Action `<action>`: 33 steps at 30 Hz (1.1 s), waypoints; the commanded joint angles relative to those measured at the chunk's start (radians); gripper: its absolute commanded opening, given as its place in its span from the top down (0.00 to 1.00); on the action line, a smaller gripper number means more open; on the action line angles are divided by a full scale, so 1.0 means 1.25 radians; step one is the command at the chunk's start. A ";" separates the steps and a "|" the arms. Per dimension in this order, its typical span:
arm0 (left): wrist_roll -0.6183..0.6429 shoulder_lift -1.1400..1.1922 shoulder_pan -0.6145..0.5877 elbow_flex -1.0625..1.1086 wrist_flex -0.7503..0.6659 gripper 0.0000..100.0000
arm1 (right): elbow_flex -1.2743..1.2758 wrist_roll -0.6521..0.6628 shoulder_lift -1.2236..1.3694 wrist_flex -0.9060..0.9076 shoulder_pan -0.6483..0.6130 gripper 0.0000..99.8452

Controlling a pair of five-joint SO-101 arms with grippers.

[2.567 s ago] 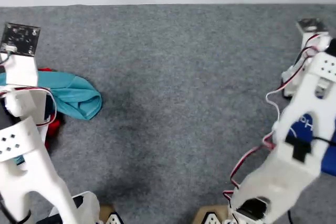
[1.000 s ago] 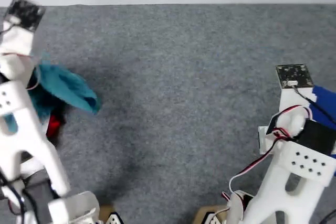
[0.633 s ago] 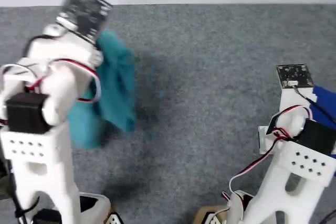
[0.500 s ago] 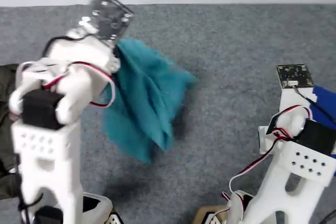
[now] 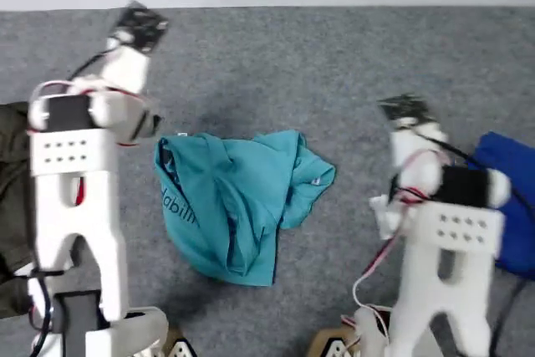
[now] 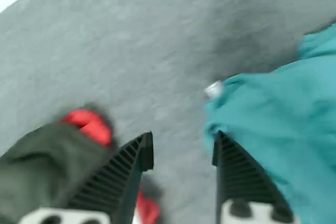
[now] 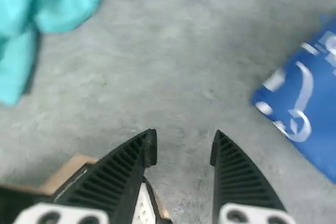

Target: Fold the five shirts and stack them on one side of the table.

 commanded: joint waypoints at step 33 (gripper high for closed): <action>-0.011 -0.126 0.025 0.247 0.026 0.84 | -0.733 -0.082 1.015 -0.101 -0.228 0.83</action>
